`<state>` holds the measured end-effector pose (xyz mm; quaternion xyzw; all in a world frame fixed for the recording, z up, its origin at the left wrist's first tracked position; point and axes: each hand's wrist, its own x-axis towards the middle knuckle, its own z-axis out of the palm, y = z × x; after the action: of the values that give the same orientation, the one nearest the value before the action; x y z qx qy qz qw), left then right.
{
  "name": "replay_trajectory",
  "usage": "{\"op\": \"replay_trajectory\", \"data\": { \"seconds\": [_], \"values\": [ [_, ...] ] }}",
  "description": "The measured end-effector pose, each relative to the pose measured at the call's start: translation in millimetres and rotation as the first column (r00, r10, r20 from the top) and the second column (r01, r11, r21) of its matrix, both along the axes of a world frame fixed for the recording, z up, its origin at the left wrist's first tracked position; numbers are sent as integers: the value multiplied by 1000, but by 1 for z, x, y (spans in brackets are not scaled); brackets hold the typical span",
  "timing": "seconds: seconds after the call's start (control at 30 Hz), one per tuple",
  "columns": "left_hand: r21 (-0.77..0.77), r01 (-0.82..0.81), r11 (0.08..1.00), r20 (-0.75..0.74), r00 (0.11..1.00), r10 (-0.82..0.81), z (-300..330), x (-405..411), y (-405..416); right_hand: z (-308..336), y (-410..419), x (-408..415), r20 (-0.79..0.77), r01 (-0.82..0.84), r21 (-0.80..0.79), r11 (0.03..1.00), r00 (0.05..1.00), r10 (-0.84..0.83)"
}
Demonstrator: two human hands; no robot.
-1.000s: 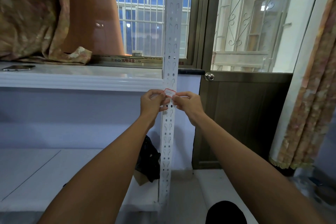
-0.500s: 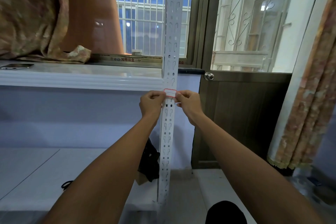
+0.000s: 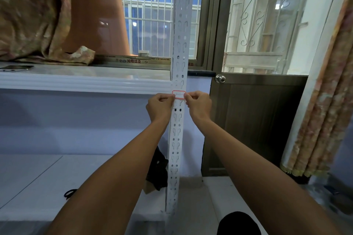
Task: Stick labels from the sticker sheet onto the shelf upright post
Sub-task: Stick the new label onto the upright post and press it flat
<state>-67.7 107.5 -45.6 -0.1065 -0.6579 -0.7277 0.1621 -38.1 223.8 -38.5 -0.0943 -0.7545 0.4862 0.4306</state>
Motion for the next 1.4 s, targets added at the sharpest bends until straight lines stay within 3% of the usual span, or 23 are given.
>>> {"op": "replay_trajectory", "data": {
  "seconds": [0.37,0.87,1.4],
  "values": [
    [-16,-60,998,22,998,60,3,1,4,3,-11,0,-9,57,2,998,998,-57],
    [-23,-46,999,-73,996,44,-1,4,3,1,-16,3,-11,70,-1,998,997,-70],
    [21,-82,996,-23,996,82,-3,0,9,1,-20,1,-26,89,-27,996,996,-90]
  ]
}}
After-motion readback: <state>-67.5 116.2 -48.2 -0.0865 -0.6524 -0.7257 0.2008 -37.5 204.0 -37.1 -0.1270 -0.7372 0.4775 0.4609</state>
